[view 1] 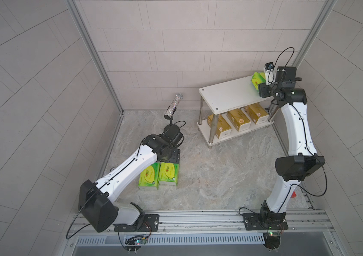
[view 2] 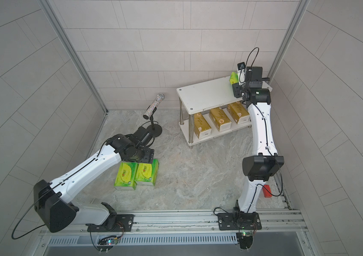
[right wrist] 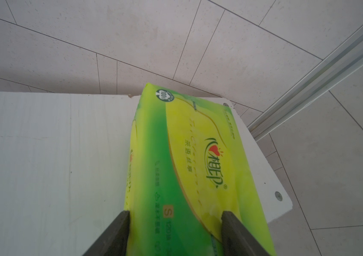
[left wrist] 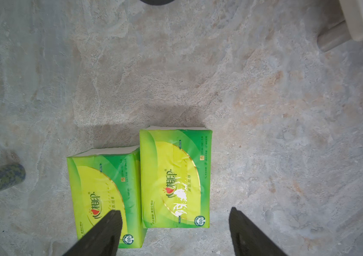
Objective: Place the tissue boxes on the shelf by color
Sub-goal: Move the box of tissues to the shelf.
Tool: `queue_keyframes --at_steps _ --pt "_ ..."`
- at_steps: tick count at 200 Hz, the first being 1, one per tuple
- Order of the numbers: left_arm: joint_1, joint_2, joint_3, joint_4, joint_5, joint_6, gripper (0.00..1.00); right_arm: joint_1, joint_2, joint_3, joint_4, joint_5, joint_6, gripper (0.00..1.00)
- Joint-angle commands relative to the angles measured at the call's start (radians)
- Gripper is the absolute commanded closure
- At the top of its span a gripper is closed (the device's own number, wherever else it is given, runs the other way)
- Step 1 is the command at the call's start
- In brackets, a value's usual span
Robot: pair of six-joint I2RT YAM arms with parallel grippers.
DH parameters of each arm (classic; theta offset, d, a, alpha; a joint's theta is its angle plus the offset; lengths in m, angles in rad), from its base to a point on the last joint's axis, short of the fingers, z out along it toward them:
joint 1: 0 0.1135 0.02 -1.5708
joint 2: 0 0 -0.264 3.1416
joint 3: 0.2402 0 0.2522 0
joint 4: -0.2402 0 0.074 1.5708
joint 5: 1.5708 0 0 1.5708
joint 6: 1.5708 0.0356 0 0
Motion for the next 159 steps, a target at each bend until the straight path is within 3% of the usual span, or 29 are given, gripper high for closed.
queue_keyframes --at_steps 1,54,91,159 --pt "-0.004 -0.032 -0.026 -0.027 0.0 -0.008 0.16 -0.013 0.043 -0.012 -0.015 -0.07 -0.04 0.32" --pt "-0.003 -0.014 -0.036 -0.028 0.011 0.003 0.16 -0.056 0.085 -0.016 0.051 -0.102 -0.107 0.32" --pt "-0.003 -0.006 -0.044 -0.031 0.006 0.003 0.16 -0.071 0.102 -0.036 0.083 -0.085 -0.226 0.33" --pt "-0.004 0.037 -0.041 -0.024 0.016 0.005 0.16 -0.146 0.084 -0.089 0.149 -0.163 -0.21 0.33"
